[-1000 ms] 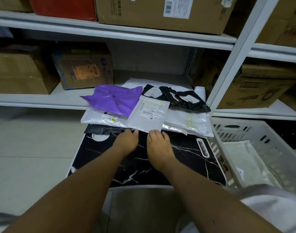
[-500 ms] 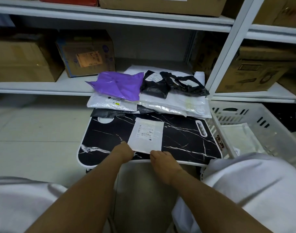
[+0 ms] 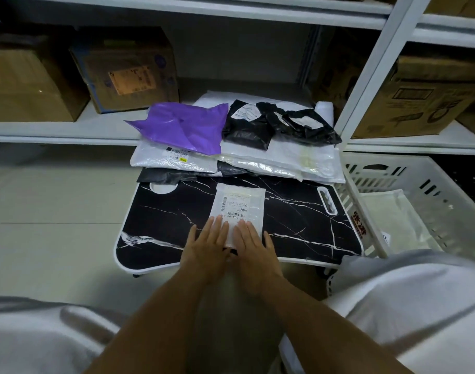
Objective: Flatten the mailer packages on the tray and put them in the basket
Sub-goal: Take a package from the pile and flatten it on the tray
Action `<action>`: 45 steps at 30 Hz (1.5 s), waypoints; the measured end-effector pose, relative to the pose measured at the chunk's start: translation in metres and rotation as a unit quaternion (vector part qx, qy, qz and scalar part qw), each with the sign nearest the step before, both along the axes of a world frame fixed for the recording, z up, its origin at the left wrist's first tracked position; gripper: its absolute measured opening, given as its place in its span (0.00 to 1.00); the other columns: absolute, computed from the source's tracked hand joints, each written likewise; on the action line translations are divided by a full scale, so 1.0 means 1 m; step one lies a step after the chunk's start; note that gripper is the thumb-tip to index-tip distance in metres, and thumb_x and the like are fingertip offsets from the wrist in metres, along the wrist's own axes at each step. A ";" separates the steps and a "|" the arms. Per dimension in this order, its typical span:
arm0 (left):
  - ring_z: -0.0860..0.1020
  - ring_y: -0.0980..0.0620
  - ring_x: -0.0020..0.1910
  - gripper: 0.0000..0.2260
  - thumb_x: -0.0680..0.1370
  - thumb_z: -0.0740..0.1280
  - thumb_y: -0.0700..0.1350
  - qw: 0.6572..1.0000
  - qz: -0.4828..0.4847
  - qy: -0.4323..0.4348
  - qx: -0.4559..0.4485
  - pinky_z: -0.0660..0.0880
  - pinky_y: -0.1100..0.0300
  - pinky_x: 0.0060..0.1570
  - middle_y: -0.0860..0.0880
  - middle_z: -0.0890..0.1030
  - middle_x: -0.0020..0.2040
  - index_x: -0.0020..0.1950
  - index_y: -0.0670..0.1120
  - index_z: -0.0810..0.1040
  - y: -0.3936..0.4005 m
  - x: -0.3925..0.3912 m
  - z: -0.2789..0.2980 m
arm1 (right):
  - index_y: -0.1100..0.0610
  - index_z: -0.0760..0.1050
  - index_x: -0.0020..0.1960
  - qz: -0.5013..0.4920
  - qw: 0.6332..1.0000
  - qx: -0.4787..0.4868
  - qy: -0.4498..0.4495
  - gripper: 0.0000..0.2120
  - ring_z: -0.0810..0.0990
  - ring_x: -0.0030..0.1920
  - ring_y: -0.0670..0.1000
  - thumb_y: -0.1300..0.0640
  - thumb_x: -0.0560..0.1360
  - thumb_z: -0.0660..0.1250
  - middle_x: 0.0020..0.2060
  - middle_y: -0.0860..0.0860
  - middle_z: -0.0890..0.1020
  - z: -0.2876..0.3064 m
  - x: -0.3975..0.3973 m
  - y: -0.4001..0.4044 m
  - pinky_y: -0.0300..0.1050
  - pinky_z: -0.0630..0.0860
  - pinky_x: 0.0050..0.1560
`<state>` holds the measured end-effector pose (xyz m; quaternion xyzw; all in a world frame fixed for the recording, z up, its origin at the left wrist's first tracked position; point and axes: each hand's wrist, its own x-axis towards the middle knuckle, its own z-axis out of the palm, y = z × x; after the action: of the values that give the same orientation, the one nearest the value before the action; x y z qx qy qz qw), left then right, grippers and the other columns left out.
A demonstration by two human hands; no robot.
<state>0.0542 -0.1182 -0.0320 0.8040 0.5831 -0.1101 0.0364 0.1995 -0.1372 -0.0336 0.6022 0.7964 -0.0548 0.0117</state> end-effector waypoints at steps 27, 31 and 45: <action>0.36 0.48 0.77 0.27 0.83 0.42 0.55 0.998 -0.054 0.008 0.011 0.44 0.46 0.75 0.44 0.36 0.78 0.77 0.44 0.37 0.029 -0.003 -0.013 | 0.58 0.48 0.79 0.002 0.997 -0.032 0.064 0.27 0.44 0.78 0.52 0.53 0.83 0.52 0.79 0.53 0.48 -0.026 0.002 0.041 0.56 0.47 0.77; 0.40 0.48 0.77 0.27 0.83 0.45 0.54 0.999 -0.050 0.005 0.010 0.46 0.45 0.75 0.45 0.40 0.79 0.78 0.45 0.40 0.031 0.000 -0.012 | 0.58 0.55 0.78 0.015 0.999 -0.010 0.049 0.26 0.55 0.77 0.53 0.49 0.83 0.51 0.77 0.54 0.57 -0.022 0.006 0.047 0.54 0.54 0.76; 0.46 0.46 0.78 0.21 0.83 0.48 0.45 0.993 0.034 -0.113 -0.008 0.50 0.50 0.75 0.42 0.49 0.78 0.75 0.41 0.56 0.076 0.012 -0.015 | 0.61 0.53 0.77 -0.019 0.986 -0.083 0.142 0.25 0.54 0.77 0.52 0.57 0.82 0.52 0.77 0.56 0.56 -0.013 0.000 0.105 0.45 0.51 0.77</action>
<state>0.0658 -0.0424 -0.0469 0.7906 0.6017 -0.0216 0.1119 0.1991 -0.0322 -0.0465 0.6001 0.7712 -0.2056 -0.0527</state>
